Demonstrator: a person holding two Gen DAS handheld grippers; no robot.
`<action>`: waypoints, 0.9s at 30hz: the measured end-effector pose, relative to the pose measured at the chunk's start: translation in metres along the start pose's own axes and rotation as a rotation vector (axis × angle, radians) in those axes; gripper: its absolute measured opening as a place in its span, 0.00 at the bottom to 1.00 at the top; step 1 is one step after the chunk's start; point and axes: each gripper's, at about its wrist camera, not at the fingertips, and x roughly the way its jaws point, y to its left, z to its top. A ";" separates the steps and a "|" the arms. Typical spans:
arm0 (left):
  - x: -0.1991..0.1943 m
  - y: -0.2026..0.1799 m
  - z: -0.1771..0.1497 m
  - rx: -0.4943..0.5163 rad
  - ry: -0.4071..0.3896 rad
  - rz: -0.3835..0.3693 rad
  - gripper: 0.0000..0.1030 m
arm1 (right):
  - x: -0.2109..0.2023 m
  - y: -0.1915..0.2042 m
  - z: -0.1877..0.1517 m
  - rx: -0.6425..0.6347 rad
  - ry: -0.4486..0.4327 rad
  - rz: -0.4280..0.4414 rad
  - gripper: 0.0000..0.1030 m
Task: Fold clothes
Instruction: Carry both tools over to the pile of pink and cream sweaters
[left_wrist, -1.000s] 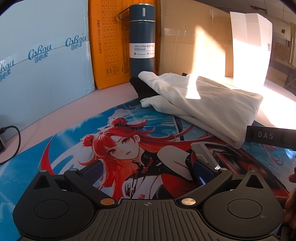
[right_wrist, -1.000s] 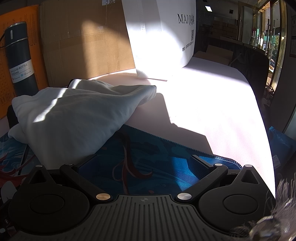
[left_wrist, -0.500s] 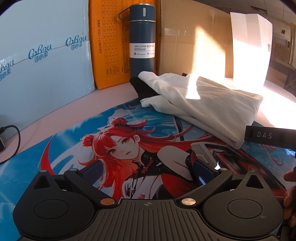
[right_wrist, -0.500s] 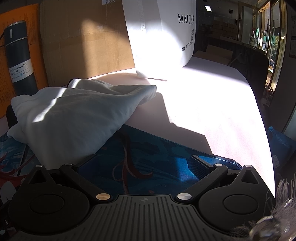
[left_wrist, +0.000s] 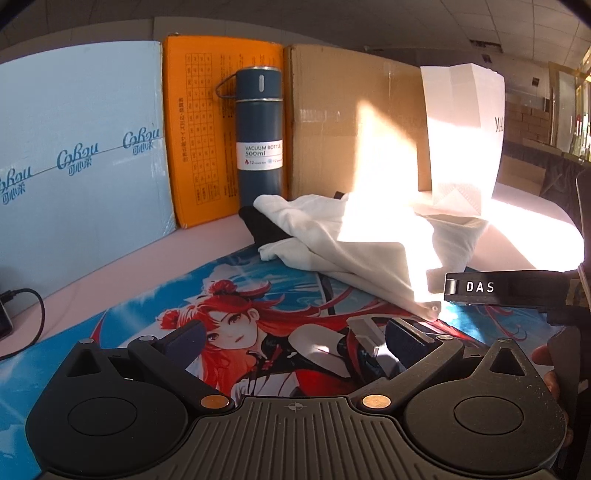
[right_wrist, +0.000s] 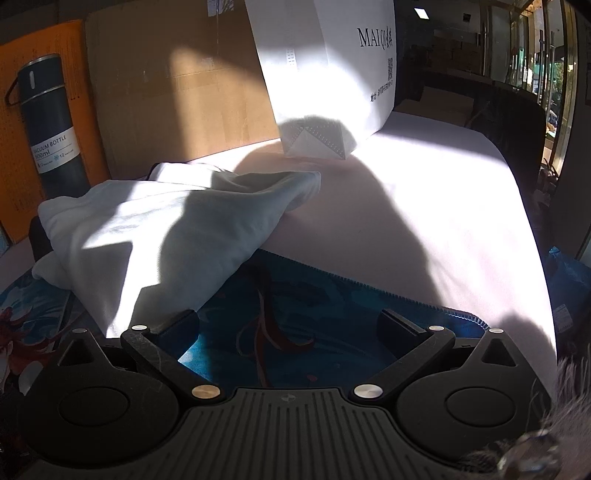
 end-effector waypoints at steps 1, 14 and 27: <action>-0.004 -0.001 0.001 -0.008 -0.014 0.001 1.00 | -0.002 -0.004 0.000 0.023 -0.007 0.018 1.00; -0.149 -0.012 -0.004 -0.002 -0.392 0.058 1.00 | -0.030 -0.023 -0.012 0.207 -0.186 0.367 1.00; -0.301 0.062 -0.084 -0.193 -0.539 0.373 1.00 | -0.165 -0.006 -0.064 -0.068 -0.512 0.671 1.00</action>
